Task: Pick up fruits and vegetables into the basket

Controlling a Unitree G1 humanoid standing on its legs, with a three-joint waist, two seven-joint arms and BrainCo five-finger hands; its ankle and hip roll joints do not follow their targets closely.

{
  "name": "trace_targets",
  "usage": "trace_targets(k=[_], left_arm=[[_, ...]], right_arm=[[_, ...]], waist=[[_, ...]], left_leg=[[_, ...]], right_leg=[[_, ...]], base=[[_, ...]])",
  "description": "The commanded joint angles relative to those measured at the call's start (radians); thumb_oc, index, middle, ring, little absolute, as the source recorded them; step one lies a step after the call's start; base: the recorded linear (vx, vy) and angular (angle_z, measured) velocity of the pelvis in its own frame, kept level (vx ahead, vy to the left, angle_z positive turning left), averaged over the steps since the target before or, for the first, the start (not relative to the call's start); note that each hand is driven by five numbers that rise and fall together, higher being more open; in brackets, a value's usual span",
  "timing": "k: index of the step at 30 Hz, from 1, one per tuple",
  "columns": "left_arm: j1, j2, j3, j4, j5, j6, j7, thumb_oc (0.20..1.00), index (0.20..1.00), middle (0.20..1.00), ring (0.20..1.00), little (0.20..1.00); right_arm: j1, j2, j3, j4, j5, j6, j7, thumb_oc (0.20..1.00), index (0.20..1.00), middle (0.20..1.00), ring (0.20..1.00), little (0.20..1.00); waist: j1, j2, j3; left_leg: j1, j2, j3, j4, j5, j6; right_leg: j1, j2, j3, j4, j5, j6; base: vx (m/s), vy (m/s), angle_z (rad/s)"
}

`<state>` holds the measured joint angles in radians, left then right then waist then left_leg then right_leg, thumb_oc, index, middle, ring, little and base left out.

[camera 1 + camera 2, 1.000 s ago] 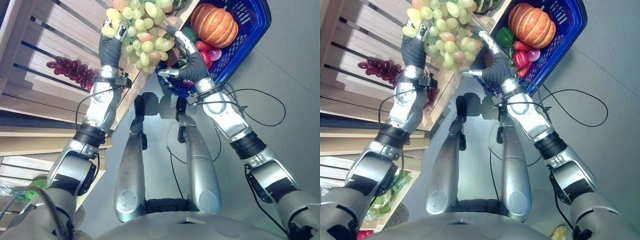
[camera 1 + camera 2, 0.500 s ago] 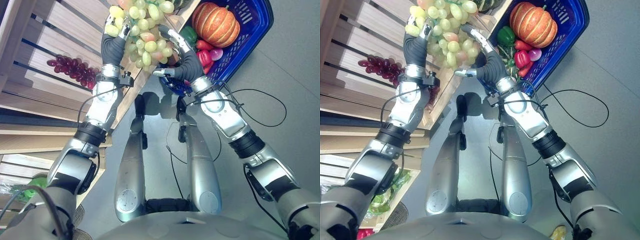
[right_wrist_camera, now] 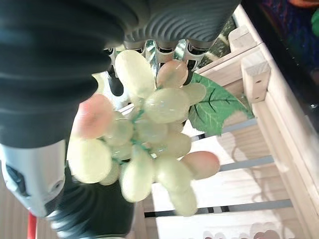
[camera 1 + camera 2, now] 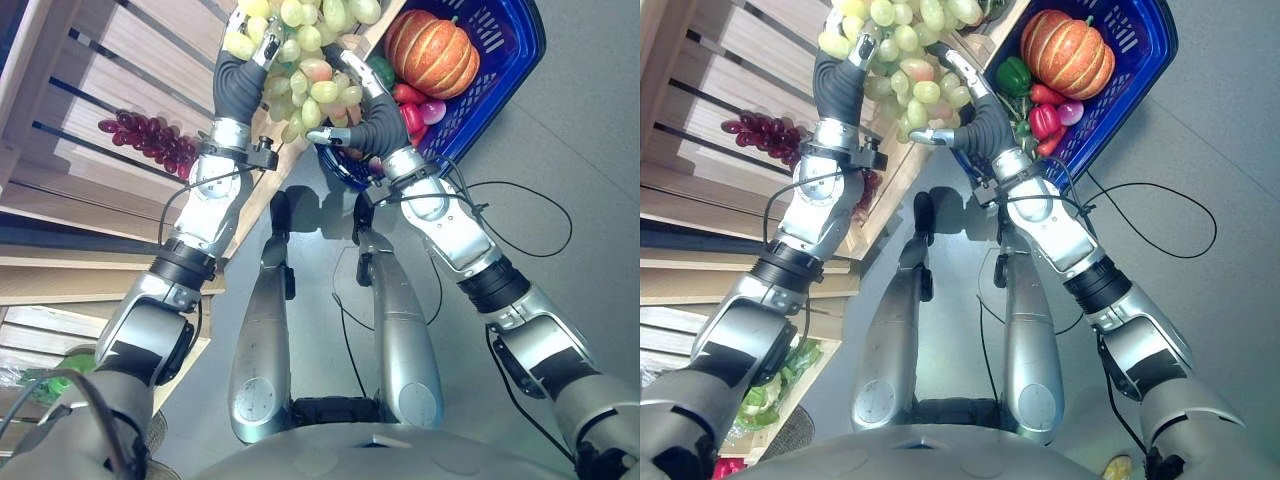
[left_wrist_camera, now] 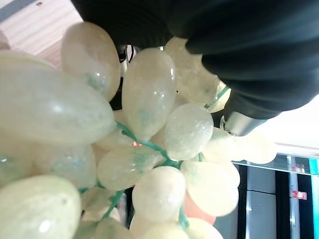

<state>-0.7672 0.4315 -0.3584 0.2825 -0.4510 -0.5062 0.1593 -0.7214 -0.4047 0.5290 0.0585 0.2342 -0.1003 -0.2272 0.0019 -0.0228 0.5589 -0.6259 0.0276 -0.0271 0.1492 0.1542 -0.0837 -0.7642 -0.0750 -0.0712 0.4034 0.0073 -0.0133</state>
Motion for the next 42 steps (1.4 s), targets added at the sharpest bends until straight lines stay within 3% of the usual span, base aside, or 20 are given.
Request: trace_targets(k=[1, 18, 27, 29, 30, 42], left_arm=[[-0.044, -0.055, -0.006, -0.157, -0.002, -0.099, -0.041, 0.2, 0.2, 0.2, 0.2, 0.2], [-0.039, -0.09, -0.015, -0.256, -0.003, -0.119, -0.086, 0.2, 0.2, 0.2, 0.2, 0.2], [-0.043, -0.098, -0.029, -0.283, -0.017, -0.086, -0.133, 0.2, 0.2, 0.2, 0.2, 0.2], [-0.041, -0.099, -0.032, -0.282, -0.031, -0.08, -0.153, 0.2, 0.2, 0.2, 0.2, 0.2], [-0.039, -0.1, -0.036, -0.281, -0.046, -0.073, -0.169, 0.2, 0.2, 0.2, 0.2, 0.2], [-0.025, -0.118, -0.054, -0.3, -0.085, -0.05, -0.22, 0.2, 0.2, 0.2, 0.2, 0.2]], right_arm=[[-0.008, 0.044, 0.012, -0.088, -0.004, -0.019, -0.036, 1.0, 1.0, 1.0, 1.0, 1.0], [-0.006, 0.075, 0.019, -0.074, 0.014, 0.077, -0.076, 1.0, 1.0, 1.0, 1.0, 1.0], [-0.013, 0.084, 0.027, -0.073, 0.047, 0.099, -0.053, 1.0, 1.0, 1.0, 1.0, 1.0], [-0.012, 0.085, 0.027, -0.073, 0.044, 0.096, -0.057, 0.52, 0.52, 0.52, 0.52, 0.52], [-0.014, 0.089, 0.025, -0.072, 0.042, 0.092, -0.057, 0.2, 0.2, 0.2, 0.2, 0.2], [-0.011, 0.099, 0.02, -0.069, 0.027, 0.088, -0.074, 0.2, 0.2, 0.2, 0.2, 0.2]], waist=[[-0.014, 0.042, -0.039], [-0.011, 0.04, -0.039], [-0.009, 0.034, -0.039], [-0.008, 0.033, -0.039], [-0.008, 0.033, -0.039], [-0.011, 0.035, -0.039]], left_leg=[[-0.019, -0.064, 0.001, 0.072, -0.087, 0.04], [-0.019, -0.071, -0.004, 0.069, -0.085, 0.045], [-0.01, -0.071, -0.004, 0.068, -0.091, 0.046], [-0.008, -0.071, -0.005, 0.069, -0.092, 0.047], [-0.007, -0.072, -0.005, 0.068, -0.092, 0.047], [-0.002, -0.073, -0.004, 0.056, -0.09, 0.05]], right_leg=[[0.098, 0.006, -0.022, -0.112, 0.009, 0.079], [0.097, 0.01, -0.021, -0.116, 0.014, 0.077], [0.105, 0.012, -0.024, -0.112, 0.009, 0.079], [0.105, 0.012, -0.025, -0.111, 0.009, 0.079], [0.108, 0.013, -0.025, -0.113, 0.01, 0.08], [0.11, 0.014, -0.022, -0.126, 0.018, 0.083]], base=[[0.0, 0.0, 0.0], [0.0, 0.0, 0.0], [0.0, 0.0, 0.0], [0.0, 0.0, 0.0], [0.0, 0.0, 0.0], [0.0, 0.0, 0.0]])
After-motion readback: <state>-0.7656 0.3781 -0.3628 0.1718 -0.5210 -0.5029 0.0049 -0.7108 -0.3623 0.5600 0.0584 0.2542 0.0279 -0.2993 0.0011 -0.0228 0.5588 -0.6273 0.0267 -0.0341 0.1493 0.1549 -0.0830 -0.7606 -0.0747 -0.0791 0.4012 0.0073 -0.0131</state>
